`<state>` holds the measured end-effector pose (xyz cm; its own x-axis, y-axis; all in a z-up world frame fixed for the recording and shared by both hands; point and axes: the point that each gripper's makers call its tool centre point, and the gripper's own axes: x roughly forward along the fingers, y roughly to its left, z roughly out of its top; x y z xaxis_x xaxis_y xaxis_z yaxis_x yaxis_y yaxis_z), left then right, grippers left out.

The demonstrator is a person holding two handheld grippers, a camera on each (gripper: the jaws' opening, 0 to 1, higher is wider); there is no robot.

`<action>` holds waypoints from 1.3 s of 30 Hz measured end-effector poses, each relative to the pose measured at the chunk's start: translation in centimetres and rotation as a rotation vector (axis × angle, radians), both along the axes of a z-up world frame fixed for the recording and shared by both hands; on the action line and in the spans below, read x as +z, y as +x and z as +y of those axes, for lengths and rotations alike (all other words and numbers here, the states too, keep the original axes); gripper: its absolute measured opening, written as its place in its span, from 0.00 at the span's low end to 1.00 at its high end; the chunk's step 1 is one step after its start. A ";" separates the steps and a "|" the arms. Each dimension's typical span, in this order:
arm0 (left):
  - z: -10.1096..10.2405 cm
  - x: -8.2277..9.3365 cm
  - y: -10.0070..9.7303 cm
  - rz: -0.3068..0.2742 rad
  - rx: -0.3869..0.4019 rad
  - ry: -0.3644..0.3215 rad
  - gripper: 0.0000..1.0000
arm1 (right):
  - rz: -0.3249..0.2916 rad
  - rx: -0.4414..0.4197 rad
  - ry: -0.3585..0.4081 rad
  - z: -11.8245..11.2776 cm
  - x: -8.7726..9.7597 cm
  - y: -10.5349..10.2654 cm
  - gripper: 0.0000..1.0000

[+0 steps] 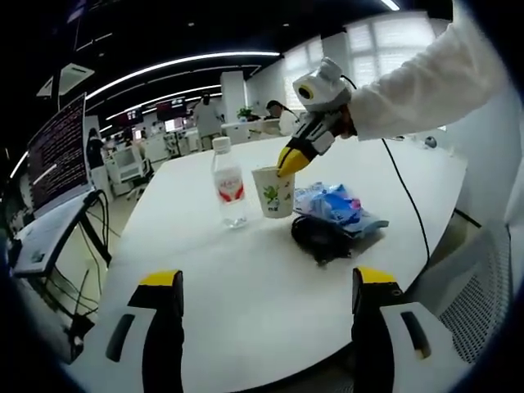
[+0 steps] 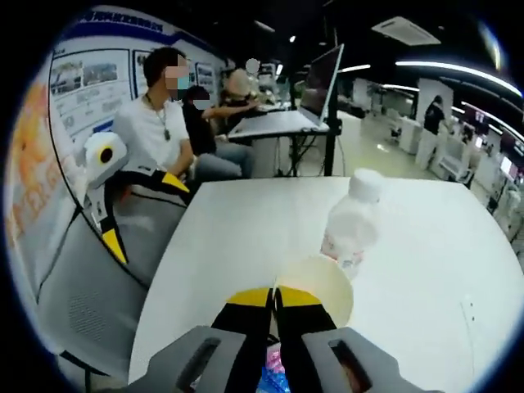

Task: Arrange the tabletop items into an orderly group along one side of the table until the central work area is clear of visible clutter.

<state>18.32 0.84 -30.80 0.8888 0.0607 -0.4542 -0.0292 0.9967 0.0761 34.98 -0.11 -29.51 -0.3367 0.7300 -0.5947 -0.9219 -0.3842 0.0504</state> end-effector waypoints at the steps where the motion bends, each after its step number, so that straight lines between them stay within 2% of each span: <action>1: 0.0 0.0 0.0 0.002 -0.001 0.000 0.86 | -0.002 -0.006 0.005 0.1 0.1 0.2 0.00; 6: -0.2 -0.2 0.0 0.011 -0.006 0.000 0.86 | 0.015 -0.069 0.019 0.3 0.0 1.7 0.00; 10: -0.3 -0.4 0.0 0.030 -0.010 0.013 0.84 | -0.011 -0.111 0.011 0.4 -1.1 3.9 0.00; 14: -0.3 -0.5 0.0 0.028 -0.009 0.006 0.84 | -0.002 -0.136 0.007 0.8 -1.9 5.4 0.00; 21: -0.1 -1.1 -0.1 0.064 -0.014 0.025 0.81 | -0.025 -0.139 0.010 1.2 -2.4 5.7 0.00; 39: -0.4 -1.6 -0.2 0.088 -0.023 0.016 0.80 | -0.073 -0.084 0.017 2.7 -4.5 6.0 0.00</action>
<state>18.16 0.44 -32.42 0.8465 0.0485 -0.5301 0.0012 0.9957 0.0929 41.00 2.57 -33.98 -0.2298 0.7640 -0.6029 -0.9519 -0.3055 -0.0244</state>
